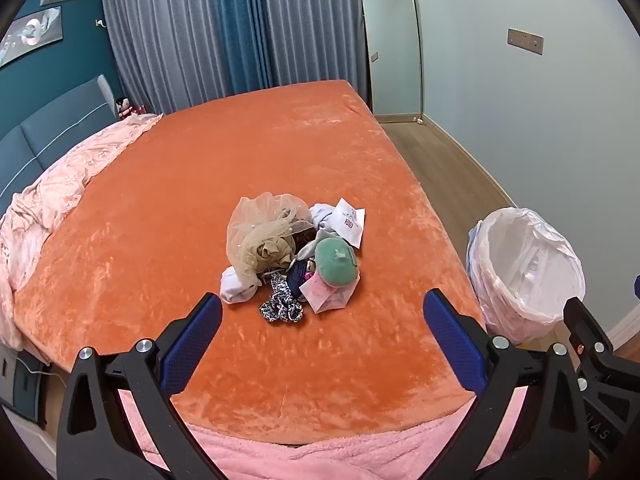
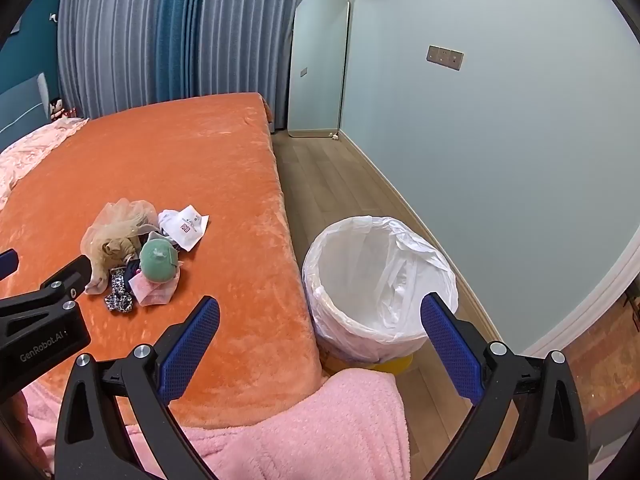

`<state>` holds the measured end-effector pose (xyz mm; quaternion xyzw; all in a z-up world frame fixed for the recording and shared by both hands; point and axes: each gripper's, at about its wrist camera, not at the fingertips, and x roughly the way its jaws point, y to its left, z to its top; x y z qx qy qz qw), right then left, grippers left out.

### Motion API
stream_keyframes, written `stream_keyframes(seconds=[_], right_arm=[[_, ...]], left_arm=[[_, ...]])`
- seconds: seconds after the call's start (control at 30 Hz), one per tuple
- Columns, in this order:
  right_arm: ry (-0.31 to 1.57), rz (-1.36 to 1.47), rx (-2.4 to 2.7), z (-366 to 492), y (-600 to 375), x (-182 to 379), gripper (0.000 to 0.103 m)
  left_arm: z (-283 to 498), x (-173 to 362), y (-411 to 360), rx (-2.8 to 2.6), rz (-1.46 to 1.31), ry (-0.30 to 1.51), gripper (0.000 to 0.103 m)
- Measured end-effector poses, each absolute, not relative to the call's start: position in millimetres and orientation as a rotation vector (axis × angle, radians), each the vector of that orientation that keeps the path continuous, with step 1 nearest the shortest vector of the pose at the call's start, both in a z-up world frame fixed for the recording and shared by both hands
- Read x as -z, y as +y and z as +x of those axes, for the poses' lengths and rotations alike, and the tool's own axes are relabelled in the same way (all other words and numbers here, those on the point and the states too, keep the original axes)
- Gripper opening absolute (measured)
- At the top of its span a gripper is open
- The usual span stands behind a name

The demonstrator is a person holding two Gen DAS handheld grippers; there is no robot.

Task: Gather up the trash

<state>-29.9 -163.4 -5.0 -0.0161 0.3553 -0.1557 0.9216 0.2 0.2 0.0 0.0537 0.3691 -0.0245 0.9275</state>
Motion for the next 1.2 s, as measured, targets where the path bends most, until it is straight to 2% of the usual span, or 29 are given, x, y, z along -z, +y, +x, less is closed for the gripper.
stream_keyframes(seconds=[1.2], right_arm=[[0.712, -0.009, 0.384, -28, -196, 1, 0.096]], left_arm=[[7, -11, -38, 0.111, 0.143, 0.728, 0.096]])
